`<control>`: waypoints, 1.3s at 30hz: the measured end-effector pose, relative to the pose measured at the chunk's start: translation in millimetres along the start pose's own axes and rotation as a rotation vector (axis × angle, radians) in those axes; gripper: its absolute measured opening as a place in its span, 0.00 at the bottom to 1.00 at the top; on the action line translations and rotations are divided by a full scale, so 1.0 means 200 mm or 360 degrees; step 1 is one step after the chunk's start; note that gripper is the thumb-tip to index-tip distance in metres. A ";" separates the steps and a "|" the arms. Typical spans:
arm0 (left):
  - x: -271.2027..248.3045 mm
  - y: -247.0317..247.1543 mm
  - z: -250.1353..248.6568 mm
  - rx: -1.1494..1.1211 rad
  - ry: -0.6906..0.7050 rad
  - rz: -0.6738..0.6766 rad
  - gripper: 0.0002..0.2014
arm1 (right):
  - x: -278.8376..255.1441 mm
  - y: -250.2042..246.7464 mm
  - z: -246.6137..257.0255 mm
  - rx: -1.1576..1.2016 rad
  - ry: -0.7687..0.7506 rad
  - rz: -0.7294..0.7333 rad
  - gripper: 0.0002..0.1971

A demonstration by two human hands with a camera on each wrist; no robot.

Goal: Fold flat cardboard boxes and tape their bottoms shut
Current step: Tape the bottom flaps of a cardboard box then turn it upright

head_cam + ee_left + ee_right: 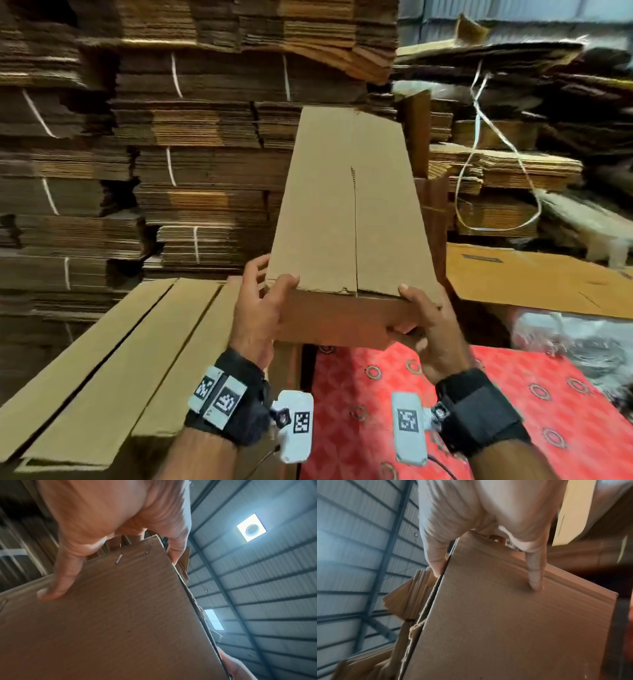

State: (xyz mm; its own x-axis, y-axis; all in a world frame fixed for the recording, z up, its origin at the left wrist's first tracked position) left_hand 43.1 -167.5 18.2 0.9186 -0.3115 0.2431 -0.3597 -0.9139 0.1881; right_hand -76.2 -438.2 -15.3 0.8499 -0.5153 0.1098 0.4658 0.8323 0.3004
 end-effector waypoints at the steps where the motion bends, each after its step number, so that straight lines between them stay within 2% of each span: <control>1: 0.00 0.11 0.06 -0.0017 -0.0028 0.0067 0.22 | -0.04 -0.12 0.04 -0.0056 -0.0026 -0.0053 0.27; 6: -0.13 0.71 0.42 -0.0171 -0.0269 0.0361 0.16 | -0.32 -0.78 0.07 -0.0191 -0.0015 -0.0393 0.19; 8: -0.22 0.90 0.59 -0.0184 -0.0396 0.0424 0.16 | -0.43 -1.00 0.02 -0.0207 0.0059 -0.0499 0.21; 11: -0.40 1.13 0.84 -0.0161 -0.0572 0.0507 0.22 | -0.58 -1.31 -0.12 -0.0201 0.0196 -0.0602 0.27; 13: -0.49 1.21 0.99 -0.0044 -0.0660 0.0524 0.28 | -0.65 -1.48 -0.23 -0.0239 0.0302 -0.0637 0.27; 16: -0.64 1.32 1.26 0.0112 -0.0811 0.0495 0.33 | -0.74 -1.70 -0.37 -0.0288 0.0451 -0.0626 0.18; 19: -0.78 1.41 1.44 0.0196 -0.0900 0.0432 0.28 | -0.78 -1.93 -0.46 -0.0323 0.0542 -0.0585 0.22; 21: -0.85 1.49 1.51 0.0363 -0.0888 0.0471 0.25 | -0.77 -2.06 -0.51 -0.0387 0.0598 -0.0512 0.26; 25: -0.85 1.61 1.49 0.0841 -0.0612 0.0527 0.23 | -0.66 -2.24 -0.57 -0.0392 0.0652 -0.0342 0.25; 27: -0.82 1.68 1.47 0.0973 -0.0544 0.0541 0.25 | -0.58 -2.29 -0.56 -0.0368 0.0644 -0.0272 0.27; 35: -0.75 1.83 1.48 0.1021 -0.0627 0.0428 0.30 | -0.29 -2.41 -0.54 -0.0407 0.0688 -0.0061 0.32; 39: -0.76 1.87 1.49 0.0957 -0.0662 0.0347 0.28 | -0.23 -2.45 -0.55 -0.0474 0.0703 -0.0029 0.32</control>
State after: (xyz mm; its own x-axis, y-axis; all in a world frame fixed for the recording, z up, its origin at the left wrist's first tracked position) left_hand -182.4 -540.3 -231.2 0.8658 -0.4647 -0.1857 -0.4984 -0.7677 -0.4028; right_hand -317.3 -799.7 -272.9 0.8337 -0.4487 -0.3217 0.4768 0.8790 0.0095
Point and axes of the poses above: each hand's wrist, its own x-axis towards the middle knuckle, its own y-axis out of the palm, z = x × y, the point moved 10 cm from there along x, towards the middle knuckle, and after that the axes turned 8 degrees about z, right-handed, at the moved point
